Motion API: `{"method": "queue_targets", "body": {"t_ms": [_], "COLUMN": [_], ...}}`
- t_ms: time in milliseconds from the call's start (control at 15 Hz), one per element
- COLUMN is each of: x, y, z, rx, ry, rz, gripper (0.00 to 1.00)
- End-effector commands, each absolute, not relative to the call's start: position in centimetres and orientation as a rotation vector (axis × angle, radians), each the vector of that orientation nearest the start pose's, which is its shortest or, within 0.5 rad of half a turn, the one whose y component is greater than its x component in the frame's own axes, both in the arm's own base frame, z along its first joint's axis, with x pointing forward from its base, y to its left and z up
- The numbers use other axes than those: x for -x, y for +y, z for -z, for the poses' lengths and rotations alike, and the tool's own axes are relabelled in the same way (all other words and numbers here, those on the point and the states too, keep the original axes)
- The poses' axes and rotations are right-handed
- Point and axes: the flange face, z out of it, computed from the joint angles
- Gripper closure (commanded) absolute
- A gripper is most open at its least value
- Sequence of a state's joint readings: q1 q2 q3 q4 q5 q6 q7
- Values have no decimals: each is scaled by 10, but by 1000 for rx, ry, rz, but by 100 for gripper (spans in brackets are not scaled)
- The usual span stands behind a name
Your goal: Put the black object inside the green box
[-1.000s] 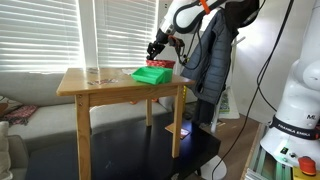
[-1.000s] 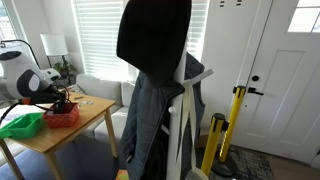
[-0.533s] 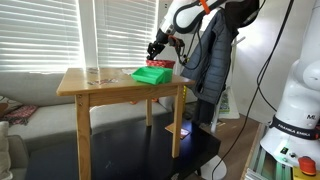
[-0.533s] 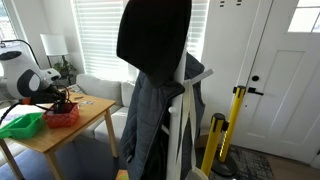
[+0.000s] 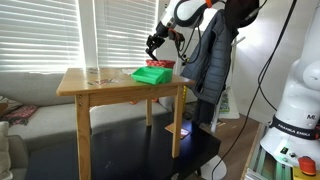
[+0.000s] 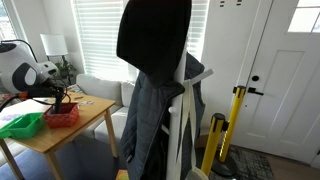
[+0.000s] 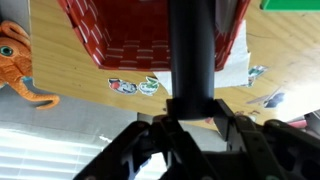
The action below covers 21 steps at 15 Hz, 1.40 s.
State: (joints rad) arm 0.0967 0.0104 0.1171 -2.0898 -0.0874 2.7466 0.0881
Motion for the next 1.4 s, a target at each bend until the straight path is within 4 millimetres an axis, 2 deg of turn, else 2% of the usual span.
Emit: {"method": "queue_targets", "body": {"t_ms": [0,400,667,933,1200,1333], "x": [-564,-546,-536,-538,-546,-550], "y": [132,140,156,175,194,209], "z": [-537,-581,-596,-589,-567,-552], "rx": [2864,2700,2542,2451,2479,2496], "ry": [-280,-354,-446,-482,-457,-466], "rz": [1019,1043,968,873,856,842], "gripper": [84,84,84,84,84,84]}}
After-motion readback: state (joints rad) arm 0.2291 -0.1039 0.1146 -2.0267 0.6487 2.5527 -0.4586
